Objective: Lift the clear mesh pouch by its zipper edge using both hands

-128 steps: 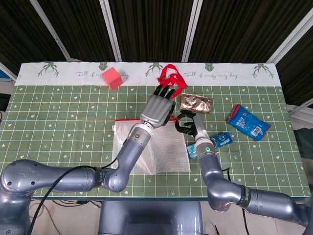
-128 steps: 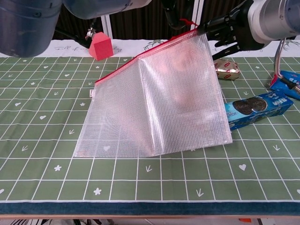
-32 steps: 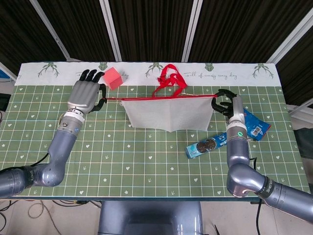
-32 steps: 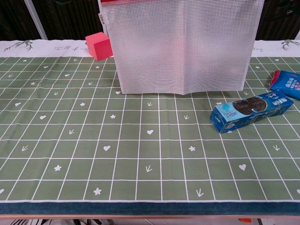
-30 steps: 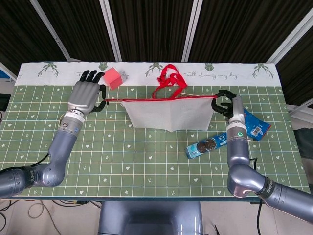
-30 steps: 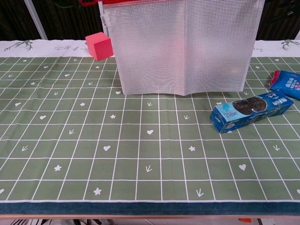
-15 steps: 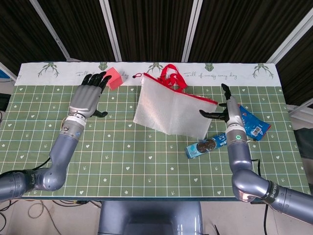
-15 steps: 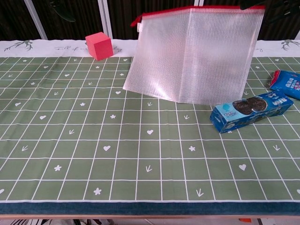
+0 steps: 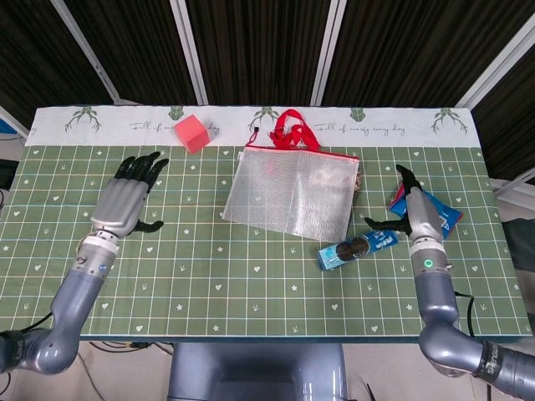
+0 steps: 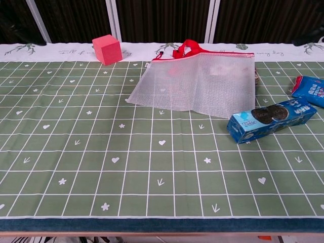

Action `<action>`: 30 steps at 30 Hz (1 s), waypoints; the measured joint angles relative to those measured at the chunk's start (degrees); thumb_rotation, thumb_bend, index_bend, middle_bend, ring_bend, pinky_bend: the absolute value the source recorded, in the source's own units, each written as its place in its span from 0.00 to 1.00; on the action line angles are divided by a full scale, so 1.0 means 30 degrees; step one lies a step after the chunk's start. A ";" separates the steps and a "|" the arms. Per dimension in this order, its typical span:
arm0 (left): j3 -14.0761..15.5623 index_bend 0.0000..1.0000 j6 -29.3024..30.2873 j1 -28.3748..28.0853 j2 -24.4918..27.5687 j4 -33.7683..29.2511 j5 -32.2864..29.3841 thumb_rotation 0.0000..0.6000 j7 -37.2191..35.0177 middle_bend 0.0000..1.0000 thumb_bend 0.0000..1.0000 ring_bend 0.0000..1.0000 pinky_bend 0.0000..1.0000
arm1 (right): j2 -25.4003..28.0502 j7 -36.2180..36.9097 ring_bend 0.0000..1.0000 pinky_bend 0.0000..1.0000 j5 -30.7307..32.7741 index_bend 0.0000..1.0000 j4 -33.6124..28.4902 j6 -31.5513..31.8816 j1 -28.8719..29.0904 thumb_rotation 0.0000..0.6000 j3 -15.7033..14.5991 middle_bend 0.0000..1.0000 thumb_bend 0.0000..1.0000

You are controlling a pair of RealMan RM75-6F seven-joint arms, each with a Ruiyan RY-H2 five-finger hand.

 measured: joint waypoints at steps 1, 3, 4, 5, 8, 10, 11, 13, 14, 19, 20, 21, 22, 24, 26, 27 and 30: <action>0.0335 0.04 0.0302 0.0450 0.0067 -0.0115 0.0571 1.00 -0.0204 0.00 0.10 0.00 0.00 | 0.0100 -0.0037 0.00 0.22 -0.0744 0.00 -0.0069 0.0066 -0.0253 1.00 -0.0410 0.00 0.17; 0.1183 0.04 0.1025 0.1522 0.0199 -0.0256 0.1966 1.00 -0.0655 0.00 0.10 0.00 0.00 | 0.0294 -0.0110 0.00 0.22 -0.2633 0.00 -0.0148 0.0273 -0.0862 1.00 -0.1413 0.00 0.17; 0.1564 0.04 0.1336 0.1973 0.0245 -0.0255 0.2599 1.00 -0.0834 0.00 0.09 0.00 0.00 | 0.0361 -0.0129 0.00 0.22 -0.3510 0.00 -0.0145 0.0381 -0.1134 1.00 -0.1859 0.00 0.16; 0.2101 0.03 0.1749 0.2593 0.0299 -0.0190 0.3475 1.00 -0.1072 0.00 0.09 0.00 0.00 | 0.0439 -0.0148 0.00 0.22 -0.4733 0.00 -0.0098 0.0550 -0.1510 1.00 -0.2474 0.00 0.16; 0.3474 0.01 0.2809 0.4244 0.0401 0.0285 0.5702 1.00 -0.1768 0.00 0.07 0.00 0.00 | 0.0585 -0.0091 0.00 0.22 -0.7962 0.00 0.0235 0.1070 -0.2512 1.00 -0.4040 0.00 0.14; 0.4402 0.00 0.3589 0.5475 0.0446 0.0912 0.7172 1.00 -0.2337 0.00 0.07 0.00 0.00 | 0.0651 0.0037 0.00 0.21 -0.9931 0.00 0.0599 0.1491 -0.3168 1.00 -0.4974 0.00 0.13; 0.4760 0.00 0.3954 0.6002 0.0456 0.1257 0.7763 1.00 -0.2600 0.00 0.07 0.00 0.00 | 0.0692 0.0154 0.00 0.21 -1.1223 0.00 0.0909 0.1819 -0.3625 1.00 -0.5596 0.00 0.13; 0.5376 0.00 0.4752 0.7024 0.0442 0.2060 0.8853 1.00 -0.3119 0.00 0.06 0.00 0.00 | 0.0766 0.0371 0.00 0.21 -1.3085 0.00 0.1475 0.2393 -0.4360 1.00 -0.6535 0.00 0.13; 0.5696 0.00 0.5275 0.7664 0.0402 0.2655 0.9496 1.00 -0.3435 0.00 0.06 0.00 0.00 | 0.0822 0.0568 0.00 0.20 -1.4257 0.00 0.1926 0.2840 -0.4893 1.00 -0.7157 0.00 0.13; 0.6498 0.00 0.7266 1.0005 0.0032 0.5096 1.0769 1.00 -0.4882 0.00 0.06 0.00 0.00 | 0.1154 0.2006 0.00 0.20 -1.7564 0.00 0.4167 0.4920 -0.7222 1.00 -0.9252 0.00 0.13; 0.6565 0.00 0.7665 1.0502 -0.0033 0.5488 1.0897 1.00 -0.5345 0.00 0.06 0.00 0.00 | 0.1207 0.2419 0.00 0.20 -1.8024 0.00 0.4711 0.5421 -0.7655 1.00 -0.9500 0.00 0.13; 0.6568 0.00 0.7955 1.0816 -0.0065 0.5662 1.1002 1.00 -0.5687 0.00 0.06 0.00 0.00 | 0.1223 0.2698 0.00 0.20 -1.8335 0.00 0.5100 0.5777 -0.7947 1.00 -0.9630 0.00 0.13; 0.6540 0.00 0.8285 1.1098 -0.0101 0.5827 1.1146 1.00 -0.6050 0.00 0.06 0.00 0.00 | 0.1225 0.2932 0.00 0.20 -1.8634 0.00 0.5464 0.6107 -0.8218 1.00 -0.9730 0.00 0.13; 0.6445 0.00 0.8594 1.1379 -0.0184 0.6168 1.1334 1.00 -0.6236 0.00 0.06 0.00 0.00 | 0.1127 0.3204 0.00 0.20 -1.9102 0.00 0.6251 0.6688 -0.8670 1.00 -0.9838 0.00 0.13; 0.6196 0.00 0.8816 1.1776 -0.0375 0.6735 1.1495 1.00 -0.6231 0.00 0.06 0.00 0.00 | 0.0871 0.3369 0.00 0.20 -1.9260 0.00 0.6726 0.6867 -0.9034 1.00 -0.9839 0.00 0.13; 0.6042 0.00 0.8817 1.1916 -0.0453 0.6905 1.1517 1.00 -0.6225 0.00 0.06 0.00 0.00 | 0.0769 0.3377 0.00 0.20 -1.9267 0.00 0.6791 0.6871 -0.9099 1.00 -0.9811 0.00 0.13; 0.5692 0.00 0.8528 1.2071 -0.0562 0.7003 1.1489 1.00 -0.6066 0.00 0.06 0.00 0.00 | 0.0549 0.3261 0.00 0.20 -1.9296 0.00 0.6951 0.6858 -0.9229 1.00 -0.9609 0.00 0.13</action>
